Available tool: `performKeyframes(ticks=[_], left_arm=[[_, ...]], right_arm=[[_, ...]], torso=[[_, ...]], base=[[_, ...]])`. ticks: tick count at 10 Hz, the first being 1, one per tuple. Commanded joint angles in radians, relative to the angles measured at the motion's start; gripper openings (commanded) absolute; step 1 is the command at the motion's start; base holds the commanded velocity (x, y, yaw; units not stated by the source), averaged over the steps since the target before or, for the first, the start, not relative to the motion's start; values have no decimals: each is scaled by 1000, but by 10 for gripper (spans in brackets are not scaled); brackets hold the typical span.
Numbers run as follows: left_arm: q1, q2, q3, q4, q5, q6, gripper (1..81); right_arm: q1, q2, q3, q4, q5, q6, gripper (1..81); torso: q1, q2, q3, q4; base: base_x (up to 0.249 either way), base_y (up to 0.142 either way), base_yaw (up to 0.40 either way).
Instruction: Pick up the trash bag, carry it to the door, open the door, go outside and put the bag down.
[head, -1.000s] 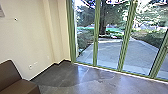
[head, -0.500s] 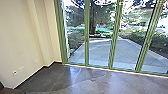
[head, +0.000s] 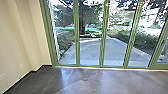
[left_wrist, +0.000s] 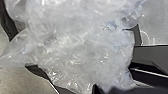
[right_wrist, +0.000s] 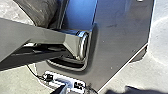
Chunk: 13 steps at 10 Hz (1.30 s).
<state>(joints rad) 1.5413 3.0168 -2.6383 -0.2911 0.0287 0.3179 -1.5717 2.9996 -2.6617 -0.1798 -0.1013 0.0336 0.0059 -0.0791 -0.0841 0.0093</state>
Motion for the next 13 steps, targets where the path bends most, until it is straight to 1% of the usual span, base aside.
performKeyframes(ticks=[1,13], left_arm=[[-45,2,-2,9,71,10,10],[-45,4,-3,10,74,10,10]], right_arm=[[38,3,2,-3,-57,0,811],[40,11,-9,-4,-57,0,811]], torso=[[0,0,0,0],[0,0,0,0]], base=[[0,0,-282],[0,0,-288]])
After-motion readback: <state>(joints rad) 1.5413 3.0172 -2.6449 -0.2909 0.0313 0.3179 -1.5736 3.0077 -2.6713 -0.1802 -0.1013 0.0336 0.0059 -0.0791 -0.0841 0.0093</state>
